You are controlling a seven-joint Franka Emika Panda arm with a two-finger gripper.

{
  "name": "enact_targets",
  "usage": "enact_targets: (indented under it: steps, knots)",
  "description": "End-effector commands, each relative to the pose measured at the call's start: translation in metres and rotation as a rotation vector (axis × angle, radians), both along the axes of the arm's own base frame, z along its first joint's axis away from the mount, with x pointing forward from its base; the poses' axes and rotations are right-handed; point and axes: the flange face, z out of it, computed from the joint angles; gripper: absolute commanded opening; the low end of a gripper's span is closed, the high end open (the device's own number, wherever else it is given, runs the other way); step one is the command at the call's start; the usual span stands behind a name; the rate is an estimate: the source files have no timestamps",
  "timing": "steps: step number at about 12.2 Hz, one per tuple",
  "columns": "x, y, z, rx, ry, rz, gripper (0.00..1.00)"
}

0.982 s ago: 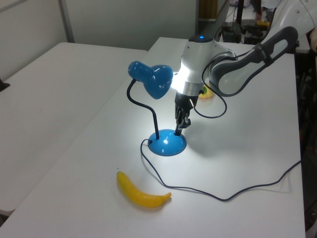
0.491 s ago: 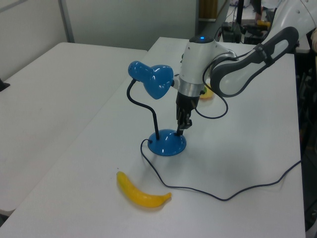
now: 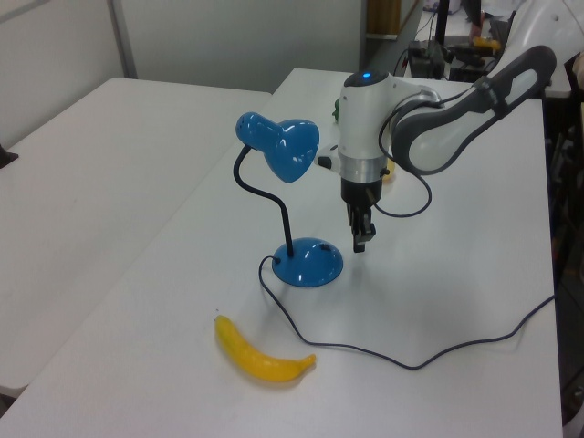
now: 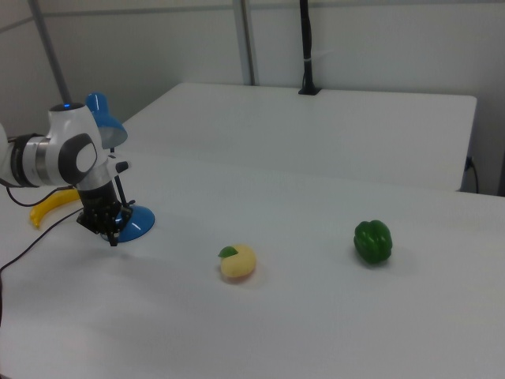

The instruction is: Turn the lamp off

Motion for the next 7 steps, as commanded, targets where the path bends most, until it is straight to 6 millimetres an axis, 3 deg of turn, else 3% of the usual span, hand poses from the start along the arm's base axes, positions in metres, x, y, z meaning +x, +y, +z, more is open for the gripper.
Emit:
enact_targets:
  steps: [1,5,7]
  knots:
    - [-0.013,-0.04,0.046,-0.058,0.048,-0.101,0.0]
    - [-0.003,-0.101,0.106,-0.096,0.066,-0.413,0.0]
    - [-0.005,-0.125,0.138,-0.109,0.066,-0.464,0.0]
